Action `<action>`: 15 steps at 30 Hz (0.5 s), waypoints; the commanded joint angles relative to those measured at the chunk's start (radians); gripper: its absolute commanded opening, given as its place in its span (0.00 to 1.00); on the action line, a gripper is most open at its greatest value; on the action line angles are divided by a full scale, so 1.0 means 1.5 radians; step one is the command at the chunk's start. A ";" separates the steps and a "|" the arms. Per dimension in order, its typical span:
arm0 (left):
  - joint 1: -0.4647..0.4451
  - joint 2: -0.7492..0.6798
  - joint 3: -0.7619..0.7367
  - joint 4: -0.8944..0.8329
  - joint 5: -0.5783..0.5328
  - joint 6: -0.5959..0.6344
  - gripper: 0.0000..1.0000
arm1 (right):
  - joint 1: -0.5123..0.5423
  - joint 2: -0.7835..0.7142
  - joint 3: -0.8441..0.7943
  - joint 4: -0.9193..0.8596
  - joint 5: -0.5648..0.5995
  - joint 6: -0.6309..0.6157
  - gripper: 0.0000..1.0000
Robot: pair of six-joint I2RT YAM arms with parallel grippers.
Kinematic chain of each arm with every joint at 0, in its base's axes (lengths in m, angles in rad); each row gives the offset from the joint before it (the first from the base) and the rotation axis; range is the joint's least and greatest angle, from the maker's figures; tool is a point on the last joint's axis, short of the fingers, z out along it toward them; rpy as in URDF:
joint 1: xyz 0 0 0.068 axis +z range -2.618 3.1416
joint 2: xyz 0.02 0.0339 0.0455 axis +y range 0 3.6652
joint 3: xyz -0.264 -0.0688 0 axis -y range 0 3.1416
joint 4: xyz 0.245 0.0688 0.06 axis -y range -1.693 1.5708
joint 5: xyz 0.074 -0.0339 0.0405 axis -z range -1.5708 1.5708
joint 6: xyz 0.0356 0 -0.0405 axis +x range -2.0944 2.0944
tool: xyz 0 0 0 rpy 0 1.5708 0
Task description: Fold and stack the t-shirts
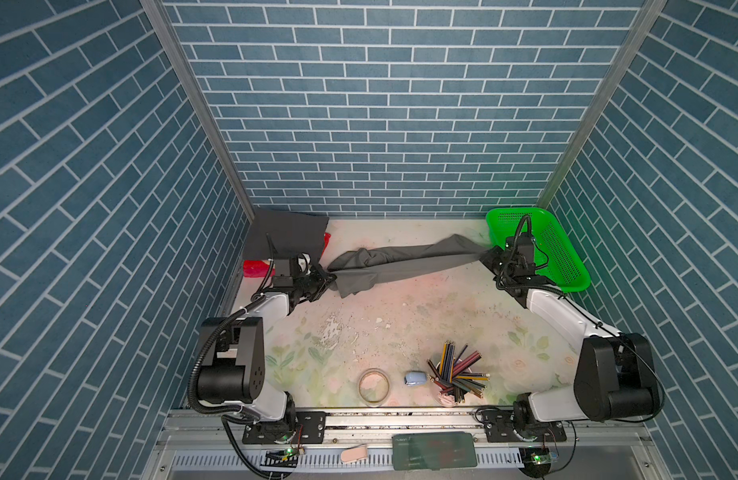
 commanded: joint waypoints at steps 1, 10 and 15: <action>-0.024 0.025 -0.023 0.013 0.002 -0.008 0.00 | -0.005 0.043 0.023 -0.070 0.021 -0.074 0.00; -0.029 0.107 0.010 0.038 -0.019 -0.006 0.00 | -0.005 0.164 0.087 -0.071 -0.016 -0.116 0.00; -0.017 0.169 0.086 0.036 -0.033 -0.008 0.00 | -0.005 0.257 0.191 -0.097 -0.037 -0.144 0.00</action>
